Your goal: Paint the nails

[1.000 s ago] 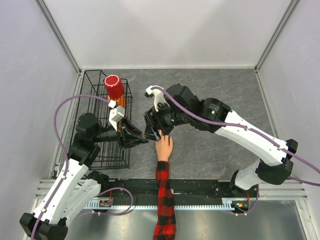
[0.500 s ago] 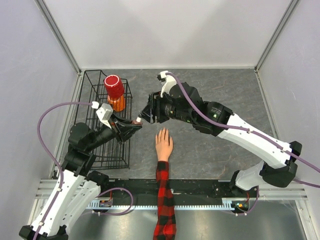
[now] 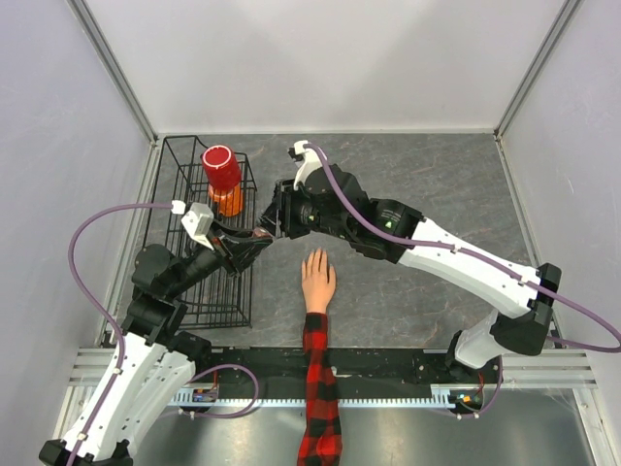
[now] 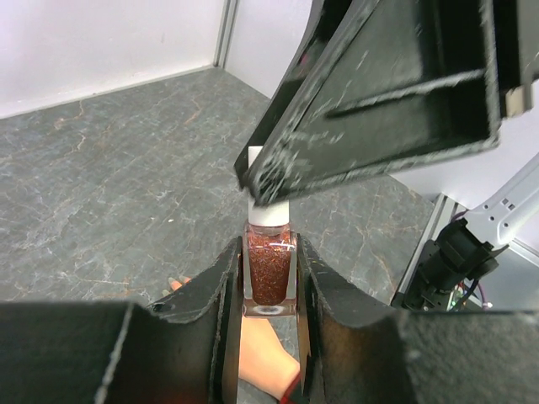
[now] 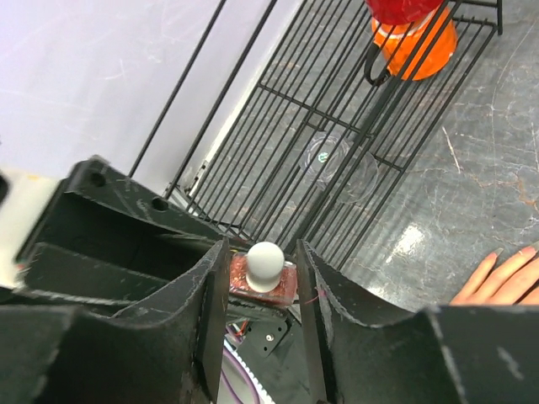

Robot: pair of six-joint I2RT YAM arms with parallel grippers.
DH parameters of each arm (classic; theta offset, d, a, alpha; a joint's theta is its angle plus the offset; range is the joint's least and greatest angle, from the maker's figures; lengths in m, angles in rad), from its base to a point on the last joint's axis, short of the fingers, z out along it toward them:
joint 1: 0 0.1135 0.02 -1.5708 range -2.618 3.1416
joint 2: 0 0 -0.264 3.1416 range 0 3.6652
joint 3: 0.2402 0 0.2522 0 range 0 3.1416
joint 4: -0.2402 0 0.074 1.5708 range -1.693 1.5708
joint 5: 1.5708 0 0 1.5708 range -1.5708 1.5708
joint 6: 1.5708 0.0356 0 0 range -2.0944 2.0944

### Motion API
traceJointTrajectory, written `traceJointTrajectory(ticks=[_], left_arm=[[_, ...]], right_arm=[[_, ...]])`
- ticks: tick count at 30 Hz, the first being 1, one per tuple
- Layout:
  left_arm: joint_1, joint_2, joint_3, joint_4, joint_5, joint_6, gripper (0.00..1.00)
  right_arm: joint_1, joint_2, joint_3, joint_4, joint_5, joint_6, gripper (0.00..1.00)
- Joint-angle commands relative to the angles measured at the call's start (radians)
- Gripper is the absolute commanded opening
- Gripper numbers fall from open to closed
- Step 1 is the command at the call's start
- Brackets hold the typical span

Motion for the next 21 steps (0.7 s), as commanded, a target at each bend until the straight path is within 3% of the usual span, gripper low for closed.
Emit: traceJointTrajectory(ticks=[1, 5, 12, 16, 18, 21], left_arm=[[-0.003, -0.011, 0.009, 0.066, -0.024, -0.027, 0.02], [-0.003, -0.011, 0.009, 0.066, -0.020, -0.030, 0.02], [-0.003, -0.002, 0.012, 0.054, -0.008, -0.040, 0.02], [-0.001, 0.030, 0.044, 0.005, 0.014, -0.050, 0.04], [-0.001, 0.050, 0.064, -0.012, 0.012, -0.045, 0.17], [-0.003, 0.059, 0.072, -0.055, 0.020, -0.028, 0.23]], right_arm=[[0.008, 0.008, 0.035, 0.031, 0.026, 0.006, 0.43], [0.009, 0.016, 0.035, 0.034, 0.026, -0.008, 0.35], [0.009, 0.014, 0.023, 0.037, 0.030, -0.056, 0.00], [0.009, 0.013, 0.020, 0.037, 0.009, -0.082, 0.00], [0.009, 0.008, 0.018, 0.037, 0.006, -0.091, 0.00], [0.009, 0.000, 0.020, 0.035, 0.000, -0.106, 0.00]])
